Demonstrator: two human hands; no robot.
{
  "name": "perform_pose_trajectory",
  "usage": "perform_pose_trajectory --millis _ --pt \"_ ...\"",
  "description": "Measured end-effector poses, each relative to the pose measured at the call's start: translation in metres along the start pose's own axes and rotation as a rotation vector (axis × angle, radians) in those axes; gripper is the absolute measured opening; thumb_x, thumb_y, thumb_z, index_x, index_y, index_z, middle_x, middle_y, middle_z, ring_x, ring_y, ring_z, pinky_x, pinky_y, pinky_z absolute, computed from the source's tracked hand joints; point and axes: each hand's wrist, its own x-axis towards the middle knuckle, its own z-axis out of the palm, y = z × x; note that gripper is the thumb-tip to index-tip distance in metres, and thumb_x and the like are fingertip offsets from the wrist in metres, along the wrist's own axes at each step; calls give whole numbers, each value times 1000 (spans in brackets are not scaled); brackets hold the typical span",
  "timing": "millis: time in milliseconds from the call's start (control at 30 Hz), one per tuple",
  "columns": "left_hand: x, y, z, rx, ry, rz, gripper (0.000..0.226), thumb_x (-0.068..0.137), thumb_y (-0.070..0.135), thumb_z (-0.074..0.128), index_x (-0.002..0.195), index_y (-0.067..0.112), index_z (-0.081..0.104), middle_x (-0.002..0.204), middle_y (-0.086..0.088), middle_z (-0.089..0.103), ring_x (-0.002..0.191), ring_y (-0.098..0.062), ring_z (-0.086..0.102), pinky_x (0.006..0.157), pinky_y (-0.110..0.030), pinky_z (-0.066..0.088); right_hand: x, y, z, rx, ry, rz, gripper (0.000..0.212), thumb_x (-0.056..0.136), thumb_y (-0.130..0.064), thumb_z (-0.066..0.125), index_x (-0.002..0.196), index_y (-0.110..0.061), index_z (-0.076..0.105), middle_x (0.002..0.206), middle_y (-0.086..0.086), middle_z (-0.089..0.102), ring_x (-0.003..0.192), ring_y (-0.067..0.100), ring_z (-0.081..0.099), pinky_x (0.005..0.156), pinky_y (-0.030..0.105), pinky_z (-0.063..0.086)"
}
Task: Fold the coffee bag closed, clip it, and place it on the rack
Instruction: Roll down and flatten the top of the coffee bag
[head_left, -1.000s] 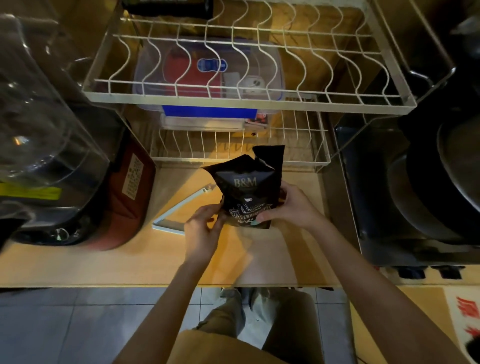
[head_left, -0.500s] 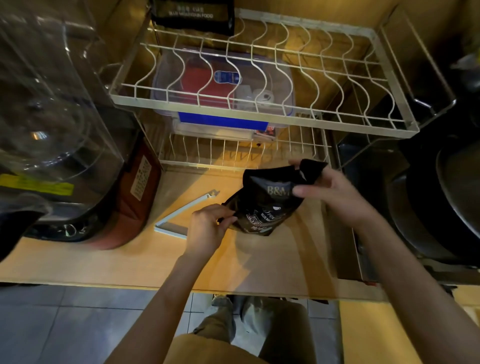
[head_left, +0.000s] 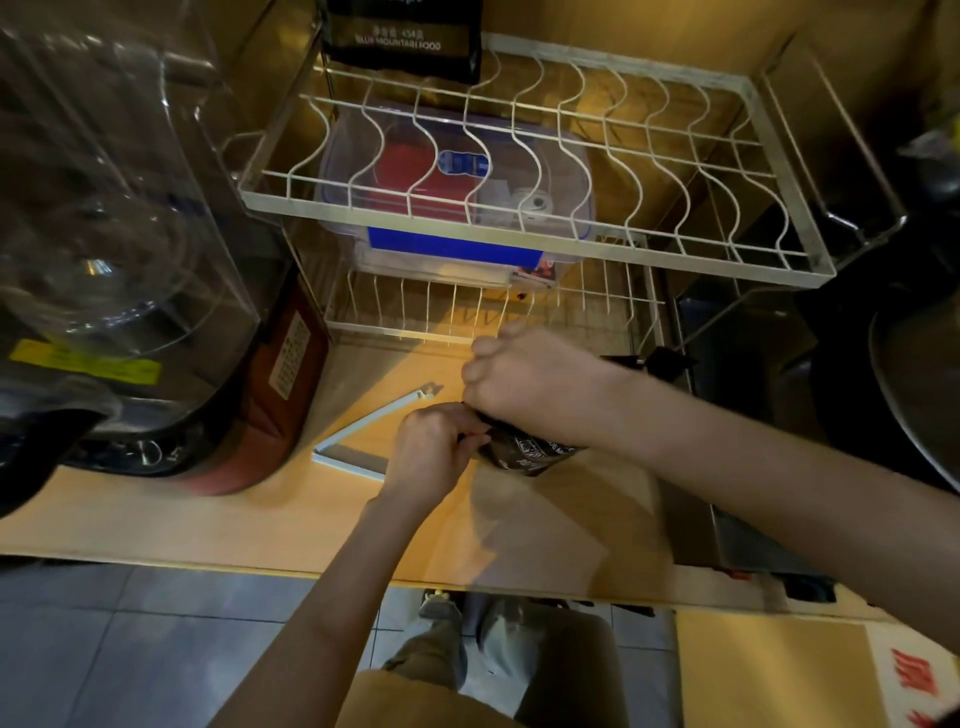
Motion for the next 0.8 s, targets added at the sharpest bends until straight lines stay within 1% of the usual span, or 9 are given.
perform_pose_trajectory --millis 33,133,233,300,400,467,567,667,800 --pt "1 1 0 17 13 -3 9 64 -3 73 62 3 66 60 -16 69 49 -27 59 51 -23 38 4 -6 6 -55 -62 -24 19 90 -12 48 105 -14 59 112 5 63 110 25 49 91 37 38" --pt "1 -3 0 17 -9 3 5 69 2 70 68 6 68 68 -12 71 55 -28 63 57 -34 52 6 -12 22 -142 -209 14 15 90 -14 48 100 -13 58 109 7 66 111 26 49 93 37 38" --pt "0 -8 1 6 7 -4 6 69 6 73 73 9 70 76 -9 73 63 -26 66 63 -34 54 2 -8 35 -160 -155 27 11 88 -14 52 91 -13 62 102 4 69 110 25 49 97 39 38" --pt "-1 -9 1 14 17 -5 8 67 7 74 73 10 71 76 -7 74 61 -23 66 62 -26 50 -1 -3 42 -128 -92 19 10 86 -13 54 88 -13 64 100 4 70 106 24 52 96 39 40" --pt "-7 -17 0 -27 36 -45 7 69 9 74 73 10 68 72 -7 72 44 -6 54 54 -16 37 -6 8 43 -59 18 36 12 85 -12 54 86 -15 66 92 1 70 99 22 54 91 38 41" --pt "-12 -24 0 -91 36 -80 6 72 12 72 73 10 66 71 -8 70 49 -1 53 55 -15 36 -9 12 41 -45 110 66 10 81 -13 59 80 -18 67 81 -2 70 88 20 57 90 36 39" --pt "-16 -28 1 -97 36 -46 11 73 18 65 74 7 65 72 -11 70 63 -10 58 58 -18 38 -10 11 42 -37 180 104 10 76 -14 62 74 -21 68 72 -6 70 79 17 60 90 34 24" --pt "-17 -30 1 -51 24 -13 13 77 20 59 78 7 62 74 -12 67 65 -22 62 58 -25 41 -10 8 43 -18 116 99 18 83 -10 51 90 -18 66 89 -1 70 95 21 58 97 37 12" --pt "-23 -39 2 3 -87 13 12 74 14 68 78 10 58 78 -8 64 75 -22 58 61 -28 42 -11 13 41 -62 151 85 16 80 -9 58 88 -20 66 85 -3 70 92 21 59 98 39 18"
